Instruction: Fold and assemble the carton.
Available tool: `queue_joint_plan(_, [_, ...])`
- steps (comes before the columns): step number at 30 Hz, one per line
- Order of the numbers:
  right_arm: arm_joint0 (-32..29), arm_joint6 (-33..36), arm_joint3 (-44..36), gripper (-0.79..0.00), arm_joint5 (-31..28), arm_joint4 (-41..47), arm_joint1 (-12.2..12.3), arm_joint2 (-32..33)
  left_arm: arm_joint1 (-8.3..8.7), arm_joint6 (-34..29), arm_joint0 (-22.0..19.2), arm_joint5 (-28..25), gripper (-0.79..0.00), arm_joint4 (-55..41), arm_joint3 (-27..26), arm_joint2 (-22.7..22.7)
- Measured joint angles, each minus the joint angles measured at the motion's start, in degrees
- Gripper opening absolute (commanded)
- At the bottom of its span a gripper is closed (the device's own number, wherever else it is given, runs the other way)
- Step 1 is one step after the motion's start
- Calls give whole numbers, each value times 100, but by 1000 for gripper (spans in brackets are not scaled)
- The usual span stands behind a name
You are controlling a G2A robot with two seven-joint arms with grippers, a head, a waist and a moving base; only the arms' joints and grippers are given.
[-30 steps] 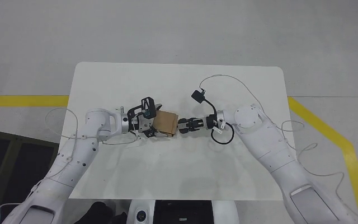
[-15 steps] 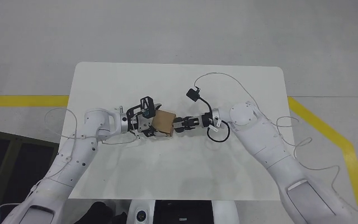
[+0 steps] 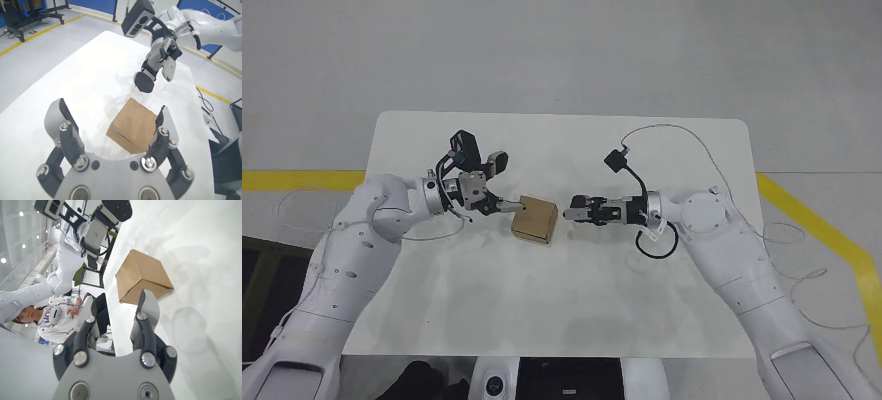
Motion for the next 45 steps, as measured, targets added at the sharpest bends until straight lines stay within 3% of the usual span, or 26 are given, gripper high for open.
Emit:
queue_joint_plan(4, [-303, -628, -186, 0, -928, -410, 109, 426, 36, -395, -103, 290, 0, -145, 2, -110])
queue_joint_plan(9, [-638, -1581, -361, 0, -1943, -1845, 279, 1162, 86, -585, -182, 380, 0, 3, 147, -275])
queue_joint_plan(16, [-1273, -2928, -1304, 0, -1962, -4250, 475, 2300, 173, -866, -266, 434, 0, -20, 355, -544])
queue_joint_plan(23, [-1734, -4093, -2035, 0, -1450, -6067, 571, 2975, 210, -891, -422, 535, 0, 55, 524, -662])
queue_joint_plan(29, [-1745, -4536, -2169, 0, -1348, -6677, 607, 3030, 207, -788, -592, 555, 0, 119, 698, -640])
queue_joint_plan(45, [-1741, -4545, -2158, 0, -1352, -6680, 608, 3024, 204, -771, -603, 563, -1, 100, 734, -635])
